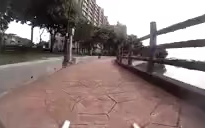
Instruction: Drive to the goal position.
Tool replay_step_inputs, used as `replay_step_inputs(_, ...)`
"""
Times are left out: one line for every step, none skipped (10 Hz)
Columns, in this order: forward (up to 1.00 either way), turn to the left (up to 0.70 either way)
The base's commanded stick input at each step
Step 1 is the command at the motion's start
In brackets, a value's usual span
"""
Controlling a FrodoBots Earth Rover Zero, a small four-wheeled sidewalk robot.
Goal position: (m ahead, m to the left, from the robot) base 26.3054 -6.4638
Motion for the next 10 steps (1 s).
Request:
replay_step_inputs(1.0,0.0)
replay_step_inputs(1.0,0.0)
replay_step_inputs(1.0,0.0)
replay_step_inputs(1.0,0.0)
replay_step_inputs(1.0,0.0)
replay_step_inputs(1.0,0.0)
replay_step_inputs(1.0,0.0)
replay_step_inputs(1.0,0.0)
replay_step_inputs(1.0,0.0)
replay_step_inputs(1.0,0.0)
